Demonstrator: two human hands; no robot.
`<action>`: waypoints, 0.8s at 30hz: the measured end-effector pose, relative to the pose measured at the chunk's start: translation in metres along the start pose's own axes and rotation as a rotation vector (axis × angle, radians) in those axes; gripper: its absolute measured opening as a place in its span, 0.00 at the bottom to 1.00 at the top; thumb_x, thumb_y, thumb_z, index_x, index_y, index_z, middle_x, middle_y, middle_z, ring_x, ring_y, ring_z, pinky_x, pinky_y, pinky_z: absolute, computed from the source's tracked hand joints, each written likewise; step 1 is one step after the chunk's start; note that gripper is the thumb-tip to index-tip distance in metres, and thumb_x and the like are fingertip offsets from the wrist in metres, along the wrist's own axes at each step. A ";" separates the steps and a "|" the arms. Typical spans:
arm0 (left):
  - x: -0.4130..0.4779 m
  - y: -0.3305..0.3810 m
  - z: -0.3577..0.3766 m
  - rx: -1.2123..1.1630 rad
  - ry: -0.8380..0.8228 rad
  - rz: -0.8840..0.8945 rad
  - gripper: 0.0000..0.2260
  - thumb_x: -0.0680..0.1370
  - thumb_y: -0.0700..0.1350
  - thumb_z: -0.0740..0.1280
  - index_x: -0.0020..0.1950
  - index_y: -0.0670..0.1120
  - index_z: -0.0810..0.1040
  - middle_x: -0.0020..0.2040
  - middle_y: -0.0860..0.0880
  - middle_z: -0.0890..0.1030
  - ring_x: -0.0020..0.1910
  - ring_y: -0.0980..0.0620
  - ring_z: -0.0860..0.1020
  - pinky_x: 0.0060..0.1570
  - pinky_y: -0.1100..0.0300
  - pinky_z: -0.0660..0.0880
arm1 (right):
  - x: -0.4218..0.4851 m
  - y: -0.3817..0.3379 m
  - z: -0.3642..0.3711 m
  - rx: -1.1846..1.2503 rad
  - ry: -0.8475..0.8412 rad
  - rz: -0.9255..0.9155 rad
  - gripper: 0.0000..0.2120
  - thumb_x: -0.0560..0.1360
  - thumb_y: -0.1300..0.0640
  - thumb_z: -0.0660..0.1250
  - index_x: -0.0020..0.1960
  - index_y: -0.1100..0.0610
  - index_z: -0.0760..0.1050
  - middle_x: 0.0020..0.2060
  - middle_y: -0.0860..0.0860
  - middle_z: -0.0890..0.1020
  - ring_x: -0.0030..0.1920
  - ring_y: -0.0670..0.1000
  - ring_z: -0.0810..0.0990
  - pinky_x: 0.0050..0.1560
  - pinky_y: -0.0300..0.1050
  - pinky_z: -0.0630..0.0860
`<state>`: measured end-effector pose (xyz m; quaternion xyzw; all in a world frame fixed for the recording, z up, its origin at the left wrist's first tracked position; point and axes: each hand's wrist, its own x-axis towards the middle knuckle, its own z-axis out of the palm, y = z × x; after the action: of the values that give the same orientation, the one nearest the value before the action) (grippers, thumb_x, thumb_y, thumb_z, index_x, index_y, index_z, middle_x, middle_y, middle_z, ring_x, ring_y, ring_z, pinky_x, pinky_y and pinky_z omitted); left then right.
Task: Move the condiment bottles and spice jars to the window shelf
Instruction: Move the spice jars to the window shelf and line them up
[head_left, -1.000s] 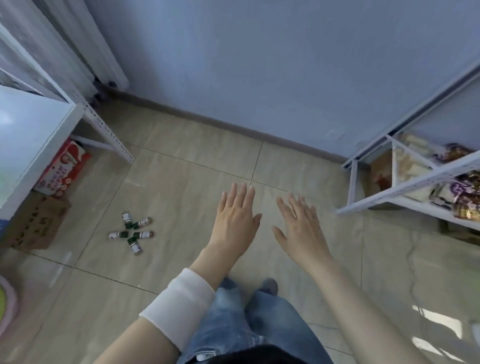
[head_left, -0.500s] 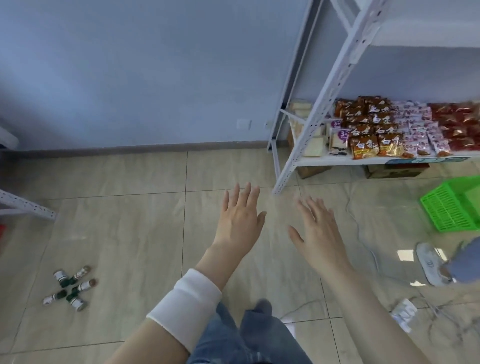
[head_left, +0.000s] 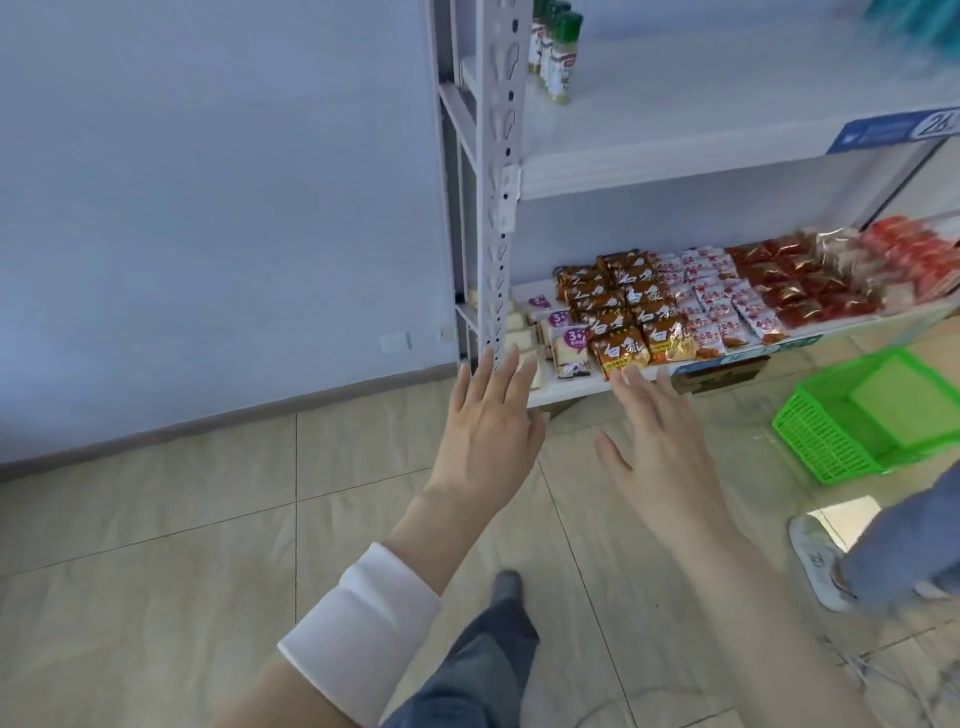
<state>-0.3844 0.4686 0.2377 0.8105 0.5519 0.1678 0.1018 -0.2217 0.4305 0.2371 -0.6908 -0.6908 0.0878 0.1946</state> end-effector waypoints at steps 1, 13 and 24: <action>0.018 0.005 0.001 -0.011 0.015 0.009 0.25 0.81 0.50 0.55 0.76 0.47 0.51 0.77 0.48 0.52 0.76 0.48 0.45 0.72 0.55 0.39 | 0.017 0.008 -0.005 0.003 0.026 -0.011 0.28 0.75 0.53 0.65 0.72 0.59 0.62 0.72 0.58 0.65 0.74 0.60 0.56 0.72 0.61 0.58; 0.234 0.023 0.004 -0.024 0.189 0.016 0.24 0.77 0.51 0.53 0.71 0.41 0.66 0.70 0.41 0.69 0.71 0.40 0.64 0.69 0.46 0.55 | 0.233 0.076 -0.055 0.015 0.155 -0.105 0.28 0.75 0.47 0.59 0.68 0.62 0.68 0.67 0.62 0.71 0.71 0.65 0.64 0.67 0.64 0.64; 0.376 0.032 0.002 -0.263 0.310 -0.303 0.25 0.80 0.49 0.60 0.74 0.46 0.57 0.74 0.48 0.63 0.74 0.50 0.58 0.72 0.56 0.54 | 0.395 0.117 -0.071 0.113 0.049 -0.285 0.27 0.78 0.49 0.60 0.74 0.53 0.58 0.74 0.51 0.61 0.76 0.52 0.51 0.72 0.45 0.49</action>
<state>-0.2304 0.8058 0.3074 0.6628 0.6495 0.3434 0.1444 -0.0740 0.8144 0.3142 -0.5757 -0.7708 0.0811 0.2604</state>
